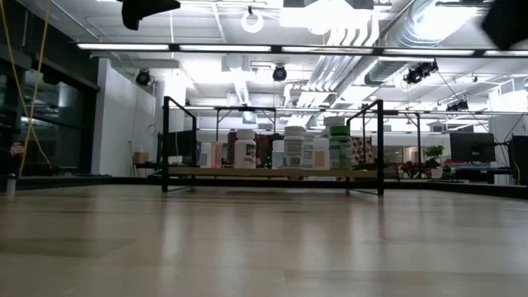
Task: Pick and place medicine bottles onto shelf by color
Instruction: Put the orange pill bottle on the shelf
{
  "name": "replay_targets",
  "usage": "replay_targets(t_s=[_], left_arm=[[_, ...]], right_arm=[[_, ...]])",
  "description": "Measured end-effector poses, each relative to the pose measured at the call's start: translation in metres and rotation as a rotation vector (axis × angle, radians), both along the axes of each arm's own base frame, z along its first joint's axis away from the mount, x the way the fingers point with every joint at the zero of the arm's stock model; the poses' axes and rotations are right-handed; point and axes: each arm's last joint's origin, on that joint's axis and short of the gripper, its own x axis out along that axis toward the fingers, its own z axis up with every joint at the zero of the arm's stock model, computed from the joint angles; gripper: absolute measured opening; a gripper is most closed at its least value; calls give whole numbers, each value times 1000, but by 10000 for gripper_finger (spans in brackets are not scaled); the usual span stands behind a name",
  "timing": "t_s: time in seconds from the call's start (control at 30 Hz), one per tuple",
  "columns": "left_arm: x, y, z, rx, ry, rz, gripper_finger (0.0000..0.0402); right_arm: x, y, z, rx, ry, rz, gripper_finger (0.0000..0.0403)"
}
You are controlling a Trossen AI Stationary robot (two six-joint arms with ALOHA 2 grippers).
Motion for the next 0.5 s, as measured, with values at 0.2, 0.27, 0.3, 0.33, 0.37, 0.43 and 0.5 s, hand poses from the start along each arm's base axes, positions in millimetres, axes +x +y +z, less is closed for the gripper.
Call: replay_targets(t_s=[0.2, 0.27, 0.3, 0.33, 0.37, 0.43, 0.5], left_arm=[[0, 0, 0, -5, -3, -5, 250], [0, 0, 0, -6, -4, -18, 250], [0, -1, 0, -6, -4, -29, 250], [1, -1, 0, -6, -4, -41, 250], [1, -1, 0, -6, -4, -52, 250], [1, -2, 0, -6, -4, -76, 250], [1, -3, 0, -8, -4, -98, 250]], right_arm=[[32, -37, 27, -56, -217, -90, 179], [43, -52, 37, -72, -319, -121, 179], [48, -59, 42, -77, -371, -137, 179], [52, -67, 48, -87, -422, -152, 179], [57, -76, 53, -99, -475, -167, 179], [66, -93, 64, -132, -581, -197, 179], [73, -111, 76, -167, -687, -230, 179]])
